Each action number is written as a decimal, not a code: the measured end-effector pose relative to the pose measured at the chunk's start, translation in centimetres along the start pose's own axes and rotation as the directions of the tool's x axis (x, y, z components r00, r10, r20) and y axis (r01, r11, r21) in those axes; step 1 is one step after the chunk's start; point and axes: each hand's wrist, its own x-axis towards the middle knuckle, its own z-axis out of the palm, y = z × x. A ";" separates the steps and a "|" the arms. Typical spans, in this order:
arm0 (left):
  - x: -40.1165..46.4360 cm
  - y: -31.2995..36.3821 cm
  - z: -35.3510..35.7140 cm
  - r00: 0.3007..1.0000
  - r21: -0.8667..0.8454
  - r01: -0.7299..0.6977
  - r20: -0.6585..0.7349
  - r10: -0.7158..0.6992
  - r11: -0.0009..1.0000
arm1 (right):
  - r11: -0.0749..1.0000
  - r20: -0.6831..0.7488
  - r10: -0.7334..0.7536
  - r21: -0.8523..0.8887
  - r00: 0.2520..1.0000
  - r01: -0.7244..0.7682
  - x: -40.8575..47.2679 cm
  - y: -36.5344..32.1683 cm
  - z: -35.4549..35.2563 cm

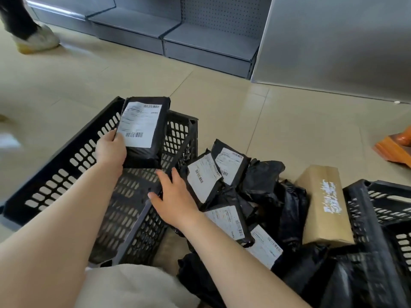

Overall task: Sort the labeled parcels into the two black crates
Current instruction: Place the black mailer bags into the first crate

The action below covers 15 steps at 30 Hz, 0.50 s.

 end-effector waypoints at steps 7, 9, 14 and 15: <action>2.2 -5.8 -0.6 0.991 0.105 0.010 -0.137 0.005 0.994 | 0.980 -0.019 0.129 -0.147 0.991 -0.130 3.1 -0.1 2.9; 2.7 -6.9 -0.5 0.992 0.150 0.028 -0.125 -0.009 0.988 | 0.979 -0.061 0.098 -0.171 0.993 -0.107 2.9 0.1 3.5; 1.8 -10.3 0.0 0.997 0.236 0.051 -0.062 -0.037 0.970 | 0.983 -0.217 0.008 -0.178 0.976 -0.048 2.3 0.3 4.9; 1.5 -11.0 0.2 0.997 0.256 0.062 -0.051 -0.050 0.965 | 0.984 -0.236 -0.013 -0.177 0.972 -0.030 2.2 0.2 5.2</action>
